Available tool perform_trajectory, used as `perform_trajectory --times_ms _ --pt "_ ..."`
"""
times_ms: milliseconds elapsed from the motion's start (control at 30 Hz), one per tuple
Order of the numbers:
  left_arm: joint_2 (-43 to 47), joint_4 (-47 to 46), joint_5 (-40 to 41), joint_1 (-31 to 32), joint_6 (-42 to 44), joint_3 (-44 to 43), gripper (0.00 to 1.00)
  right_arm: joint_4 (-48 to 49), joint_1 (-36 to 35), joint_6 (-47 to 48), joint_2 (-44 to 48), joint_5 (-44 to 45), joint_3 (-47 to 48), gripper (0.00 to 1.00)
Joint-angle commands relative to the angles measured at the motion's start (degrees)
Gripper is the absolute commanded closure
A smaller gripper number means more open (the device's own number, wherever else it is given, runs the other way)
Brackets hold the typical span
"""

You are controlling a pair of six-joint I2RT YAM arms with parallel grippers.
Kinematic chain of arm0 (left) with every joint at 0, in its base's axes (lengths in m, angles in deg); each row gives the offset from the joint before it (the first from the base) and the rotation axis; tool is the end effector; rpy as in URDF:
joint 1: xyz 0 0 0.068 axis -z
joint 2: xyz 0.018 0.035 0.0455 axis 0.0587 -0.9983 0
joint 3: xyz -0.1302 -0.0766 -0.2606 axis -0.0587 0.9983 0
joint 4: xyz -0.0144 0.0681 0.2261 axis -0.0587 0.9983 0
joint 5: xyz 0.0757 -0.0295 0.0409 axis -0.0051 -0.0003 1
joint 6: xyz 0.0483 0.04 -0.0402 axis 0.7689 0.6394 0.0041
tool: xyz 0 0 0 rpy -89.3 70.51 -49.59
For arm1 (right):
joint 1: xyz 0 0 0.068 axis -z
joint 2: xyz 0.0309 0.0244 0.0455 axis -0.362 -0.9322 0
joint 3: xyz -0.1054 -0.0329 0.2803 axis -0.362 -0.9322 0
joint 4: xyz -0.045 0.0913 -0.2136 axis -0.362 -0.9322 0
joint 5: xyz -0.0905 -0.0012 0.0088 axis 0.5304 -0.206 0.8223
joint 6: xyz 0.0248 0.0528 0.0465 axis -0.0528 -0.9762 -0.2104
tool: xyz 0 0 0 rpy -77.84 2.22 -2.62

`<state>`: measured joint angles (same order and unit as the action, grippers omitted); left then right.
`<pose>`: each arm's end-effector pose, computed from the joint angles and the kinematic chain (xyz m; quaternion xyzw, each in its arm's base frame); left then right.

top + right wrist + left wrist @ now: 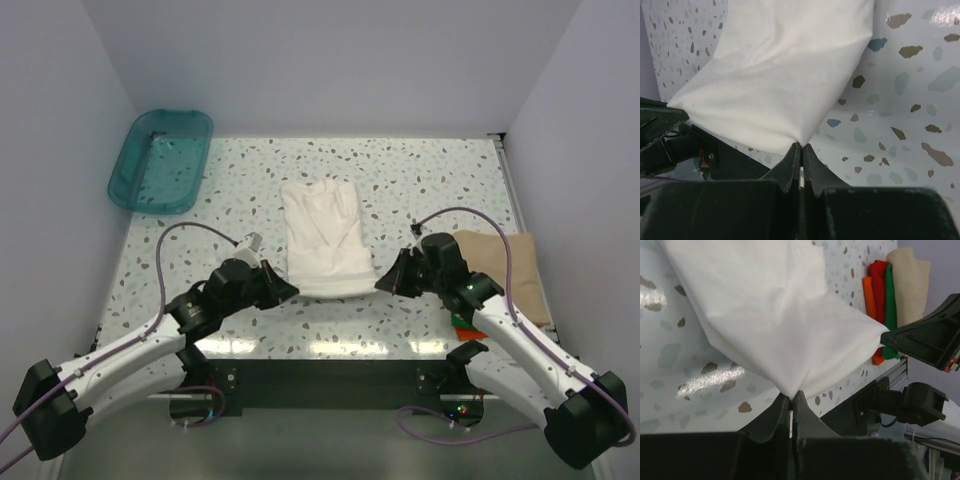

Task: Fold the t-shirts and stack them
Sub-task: Fold the tshirt

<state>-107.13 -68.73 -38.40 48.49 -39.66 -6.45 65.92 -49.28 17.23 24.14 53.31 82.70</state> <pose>0.1049 -0.1085 0.2154 -0.0967 0.8677 -0.3937 0.2876 0.1272 0.0862 0.2342 0.0596 0.9051 0.3300 0.2615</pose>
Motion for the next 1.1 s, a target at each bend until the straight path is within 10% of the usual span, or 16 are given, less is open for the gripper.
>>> perform_trajectory --times_ms 0,1000,1067 --pt "-1.27 1.77 5.53 -0.38 3.25 -8.32 1.0 -1.35 0.37 1.96 -3.52 4.61 7.43 1.0" --pt "-65.85 -11.14 -12.73 -32.38 13.36 -58.59 1.0 2.78 11.18 7.85 -76.56 -3.73 78.62 1.0" --pt "-68.94 -14.65 -16.24 -33.61 13.98 -60.1 0.97 3.49 11.27 8.29 -81.4 -4.7 83.19 0.85"
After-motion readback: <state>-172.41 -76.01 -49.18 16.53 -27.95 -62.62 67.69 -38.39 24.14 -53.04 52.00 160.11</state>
